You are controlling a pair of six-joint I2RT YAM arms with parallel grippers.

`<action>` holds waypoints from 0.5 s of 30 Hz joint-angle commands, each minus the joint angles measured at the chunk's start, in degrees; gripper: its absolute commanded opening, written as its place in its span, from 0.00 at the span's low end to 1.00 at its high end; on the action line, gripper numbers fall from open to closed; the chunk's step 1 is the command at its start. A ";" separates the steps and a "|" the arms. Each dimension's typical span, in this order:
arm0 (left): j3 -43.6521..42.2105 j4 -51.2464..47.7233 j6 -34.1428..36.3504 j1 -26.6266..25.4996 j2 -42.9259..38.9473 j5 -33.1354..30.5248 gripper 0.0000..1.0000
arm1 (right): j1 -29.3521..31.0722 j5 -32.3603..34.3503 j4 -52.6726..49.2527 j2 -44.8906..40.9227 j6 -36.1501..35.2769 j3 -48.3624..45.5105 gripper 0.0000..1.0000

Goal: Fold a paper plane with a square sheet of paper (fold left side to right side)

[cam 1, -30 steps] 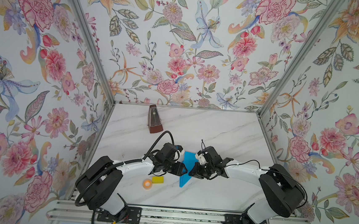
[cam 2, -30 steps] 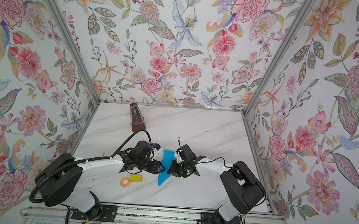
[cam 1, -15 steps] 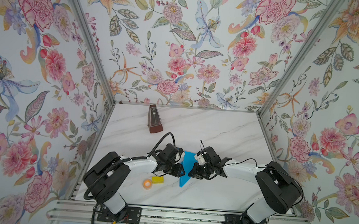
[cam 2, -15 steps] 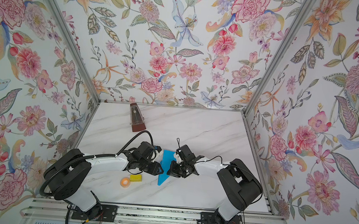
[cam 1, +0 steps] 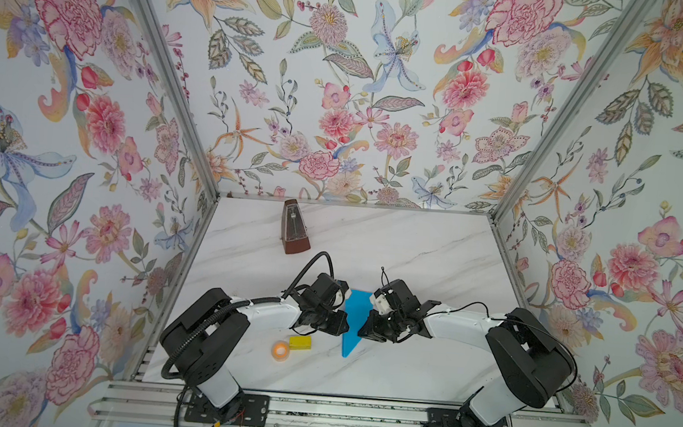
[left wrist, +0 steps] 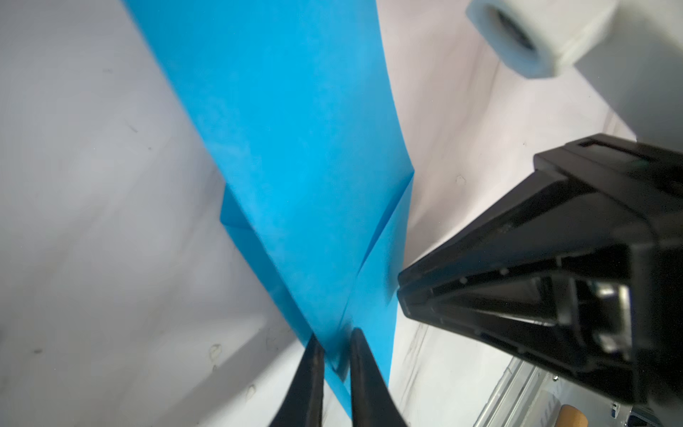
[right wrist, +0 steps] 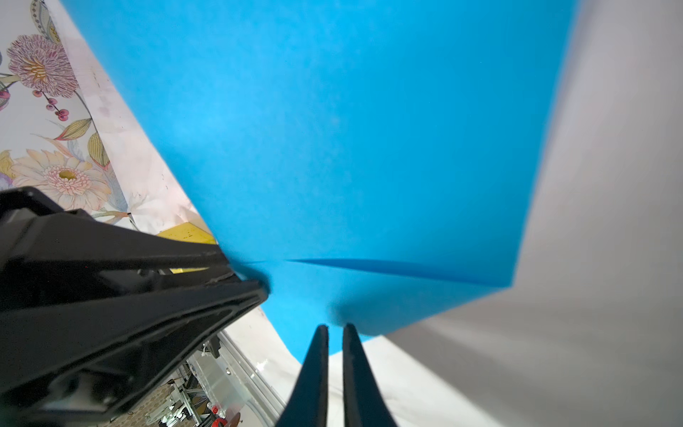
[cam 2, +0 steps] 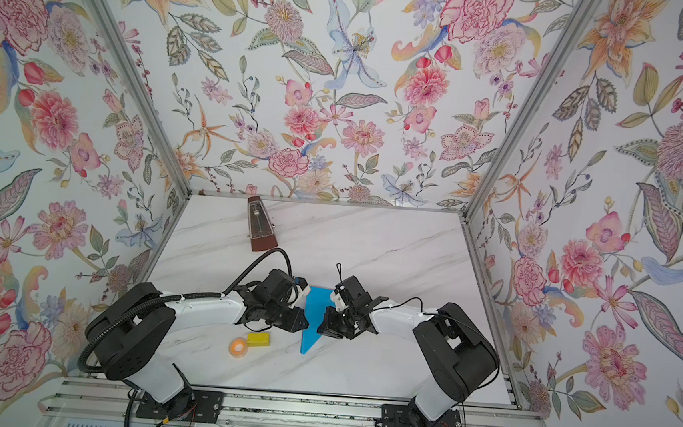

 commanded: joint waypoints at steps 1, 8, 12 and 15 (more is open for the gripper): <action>0.84 -1.30 0.67 -0.12 0.39 -1.88 0.16 | -0.32 -0.21 -0.12 0.42 -0.27 0.98 0.11; -0.14 -0.04 0.44 -0.01 0.52 -1.73 0.11 | -0.40 -0.04 -0.38 0.08 -0.29 1.02 0.11; -1.84 2.75 -0.45 0.39 0.97 -0.64 0.09 | -0.63 0.72 -0.78 -1.08 -0.14 0.82 0.11; -3.27 5.43 -1.31 1.04 1.23 0.65 0.08 | -1.59 1.41 -0.95 -2.83 0.11 -0.14 0.13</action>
